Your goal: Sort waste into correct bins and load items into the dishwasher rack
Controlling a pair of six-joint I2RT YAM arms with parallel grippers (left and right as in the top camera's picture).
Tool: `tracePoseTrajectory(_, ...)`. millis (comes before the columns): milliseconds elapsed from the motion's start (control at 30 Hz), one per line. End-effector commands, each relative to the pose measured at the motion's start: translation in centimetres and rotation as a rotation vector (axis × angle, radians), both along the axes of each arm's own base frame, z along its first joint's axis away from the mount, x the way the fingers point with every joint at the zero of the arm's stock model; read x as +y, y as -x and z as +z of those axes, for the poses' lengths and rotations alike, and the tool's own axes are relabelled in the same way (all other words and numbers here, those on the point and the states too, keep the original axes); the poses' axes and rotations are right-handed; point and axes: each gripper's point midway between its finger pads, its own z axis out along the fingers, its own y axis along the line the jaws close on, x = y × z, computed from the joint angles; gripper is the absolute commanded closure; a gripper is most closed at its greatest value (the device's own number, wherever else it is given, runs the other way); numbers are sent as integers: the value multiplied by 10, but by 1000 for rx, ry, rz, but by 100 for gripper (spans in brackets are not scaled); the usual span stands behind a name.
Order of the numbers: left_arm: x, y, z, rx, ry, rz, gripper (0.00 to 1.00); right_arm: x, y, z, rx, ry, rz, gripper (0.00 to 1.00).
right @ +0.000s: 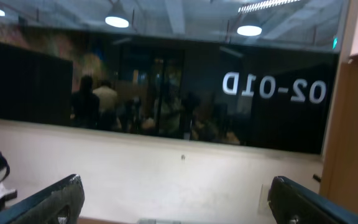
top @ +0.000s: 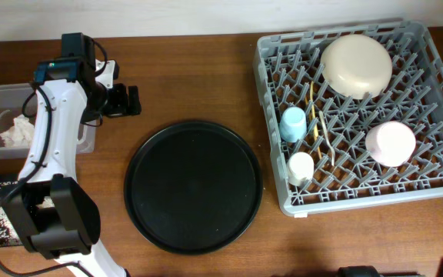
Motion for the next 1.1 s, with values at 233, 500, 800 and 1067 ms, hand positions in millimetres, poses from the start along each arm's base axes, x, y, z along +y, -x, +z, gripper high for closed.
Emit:
tracePoseTrajectory(233,2,-2,7,-18,-3,13,0,2,-139,-174,177,-3,6,2)
tracePoseTrajectory(500,2,-2,7,-18,-3,13,0,2,-186,-261,151,-3,6,2)
tracePoseTrajectory(800,2,-2,7,-18,-3,13,0,-21,-208,-332,236,-16,-99,2)
tracePoseTrajectory(1067,2,-2,7,-18,-3,12,0,-31,-208,-377,423,-28,-153,2)
